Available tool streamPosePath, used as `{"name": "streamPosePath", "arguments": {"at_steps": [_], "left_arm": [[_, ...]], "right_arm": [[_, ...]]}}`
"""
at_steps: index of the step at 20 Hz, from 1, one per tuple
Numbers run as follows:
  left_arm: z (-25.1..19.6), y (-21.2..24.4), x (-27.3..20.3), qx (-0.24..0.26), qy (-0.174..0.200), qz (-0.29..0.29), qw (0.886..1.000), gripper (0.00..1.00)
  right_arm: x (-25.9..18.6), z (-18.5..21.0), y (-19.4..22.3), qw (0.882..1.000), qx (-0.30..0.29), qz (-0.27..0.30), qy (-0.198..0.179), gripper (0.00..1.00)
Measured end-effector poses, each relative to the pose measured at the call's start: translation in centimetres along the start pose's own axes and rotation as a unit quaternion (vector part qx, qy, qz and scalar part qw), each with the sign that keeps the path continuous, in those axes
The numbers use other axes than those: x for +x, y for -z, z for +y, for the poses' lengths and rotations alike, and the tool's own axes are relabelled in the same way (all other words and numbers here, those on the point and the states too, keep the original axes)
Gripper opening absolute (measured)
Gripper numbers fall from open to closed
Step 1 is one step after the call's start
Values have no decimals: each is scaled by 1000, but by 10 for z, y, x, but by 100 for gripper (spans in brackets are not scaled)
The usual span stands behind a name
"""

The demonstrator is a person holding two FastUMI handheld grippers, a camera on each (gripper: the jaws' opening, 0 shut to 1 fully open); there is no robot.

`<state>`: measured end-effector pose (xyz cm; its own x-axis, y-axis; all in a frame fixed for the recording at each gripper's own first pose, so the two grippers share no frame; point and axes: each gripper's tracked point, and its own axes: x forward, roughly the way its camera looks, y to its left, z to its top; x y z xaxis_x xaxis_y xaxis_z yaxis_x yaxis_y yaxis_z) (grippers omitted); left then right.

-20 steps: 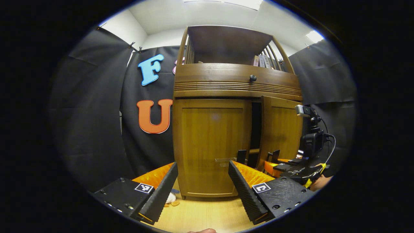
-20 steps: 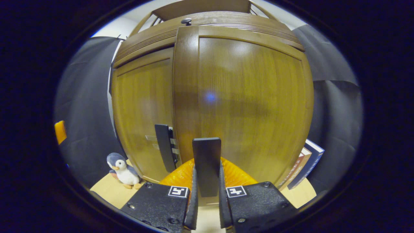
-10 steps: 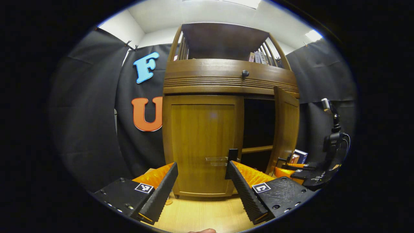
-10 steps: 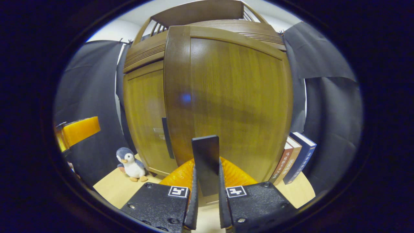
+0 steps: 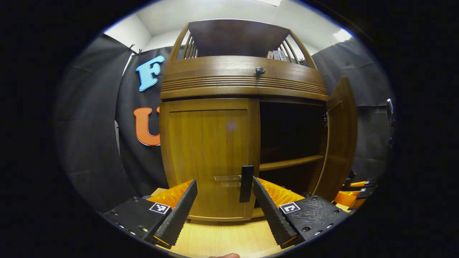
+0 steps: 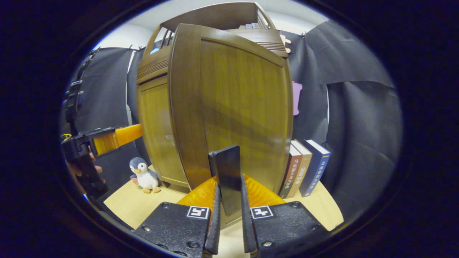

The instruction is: Open the right door of the double-door shoe cabinet with the right hand, and open the left door with the left hand.

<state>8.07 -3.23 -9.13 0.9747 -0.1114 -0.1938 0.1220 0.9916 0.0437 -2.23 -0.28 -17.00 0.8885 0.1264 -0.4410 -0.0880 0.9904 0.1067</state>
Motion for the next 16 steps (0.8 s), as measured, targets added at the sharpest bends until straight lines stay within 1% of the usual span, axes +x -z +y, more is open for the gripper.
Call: {"name": "streamPosePath", "arguments": {"at_steps": [2,4,7,8,9,10,11,12,13,14,15,16], "left_arm": [[-5,7,11,0,4,7,1000,95],[-11,17,22,5,8,20,1000,95],[-20,29,38,1,19,33,999,95],[-21,34,44,-5,21,38,999,100],[-22,41,48,-10,20,45,999,95],[-23,46,53,-15,20,51,998,95],[-24,49,56,-17,19,56,998,95],[-25,52,59,-18,18,59,998,95],[-26,52,63,-18,19,62,998,95],[-27,53,65,-18,20,64,998,100],[-28,56,68,-17,22,66,997,100],[-30,57,71,-17,24,68,997,95]], "right_arm": [[-7,-15,8,1000,-5,4,19,29],[-13,-32,18,999,-11,16,47,28],[-19,-52,15,997,1,10,71,28],[-23,-60,13,997,9,13,77,27],[-24,-66,14,996,16,13,82,27],[-27,-72,13,996,21,11,90,24],[-31,-80,11,995,26,8,98,27],[-34,-86,11,994,29,6,105,23],[-37,-92,11,993,31,4,114,23],[-41,-96,10,992,33,2,122,22],[-45,-101,10,991,37,-1,128,23],[-48,-105,9,990,41,-4,134,23]]}}
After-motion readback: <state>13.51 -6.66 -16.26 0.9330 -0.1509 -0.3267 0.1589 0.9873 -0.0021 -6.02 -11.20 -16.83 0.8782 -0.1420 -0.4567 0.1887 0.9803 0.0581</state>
